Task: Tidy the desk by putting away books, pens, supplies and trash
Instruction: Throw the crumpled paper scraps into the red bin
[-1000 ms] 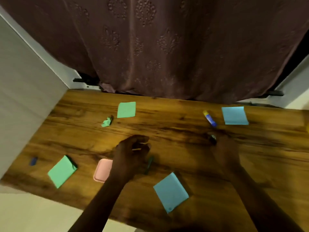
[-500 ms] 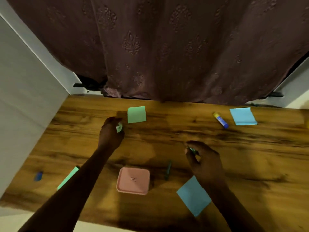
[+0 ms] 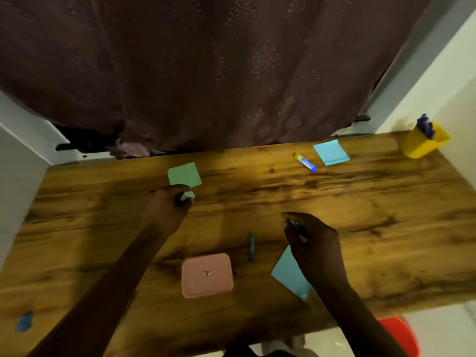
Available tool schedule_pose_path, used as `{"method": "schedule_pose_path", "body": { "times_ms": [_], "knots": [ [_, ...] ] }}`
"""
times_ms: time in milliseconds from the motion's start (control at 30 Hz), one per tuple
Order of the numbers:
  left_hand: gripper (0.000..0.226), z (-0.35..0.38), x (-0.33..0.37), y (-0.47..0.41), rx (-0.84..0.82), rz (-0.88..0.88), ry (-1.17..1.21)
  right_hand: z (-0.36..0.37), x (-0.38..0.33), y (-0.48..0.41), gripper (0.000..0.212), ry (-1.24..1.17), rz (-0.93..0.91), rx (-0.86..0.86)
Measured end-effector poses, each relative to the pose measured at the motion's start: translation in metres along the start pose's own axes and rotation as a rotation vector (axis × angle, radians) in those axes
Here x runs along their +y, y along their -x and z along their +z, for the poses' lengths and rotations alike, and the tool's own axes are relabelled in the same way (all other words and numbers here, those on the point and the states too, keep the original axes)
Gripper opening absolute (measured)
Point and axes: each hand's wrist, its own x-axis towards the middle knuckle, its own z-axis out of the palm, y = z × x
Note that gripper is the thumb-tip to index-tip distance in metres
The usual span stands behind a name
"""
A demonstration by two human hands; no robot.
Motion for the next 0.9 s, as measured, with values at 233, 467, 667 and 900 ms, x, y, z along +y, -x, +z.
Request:
{"method": "schedule_pose_path", "body": {
  "times_ms": [233,467,667,900],
  "knots": [
    [0.023,0.031,0.115,0.053,-0.109,0.137,0.328,-0.043,0.009,0.023,0.030,0.018,0.059,0.112],
    [0.024,0.113,0.215,0.115,-0.301,0.203,0.505,-0.129,0.045,0.066,0.015,-0.082,0.192,0.261],
    [0.027,0.185,0.294,0.171,-0.452,0.181,0.590,-0.208,0.100,0.123,0.025,-0.092,0.291,0.331],
    [0.024,0.270,0.365,0.238,-0.571,0.217,0.568,-0.294,0.181,0.200,0.028,-0.009,0.468,0.414]
  ]
}}
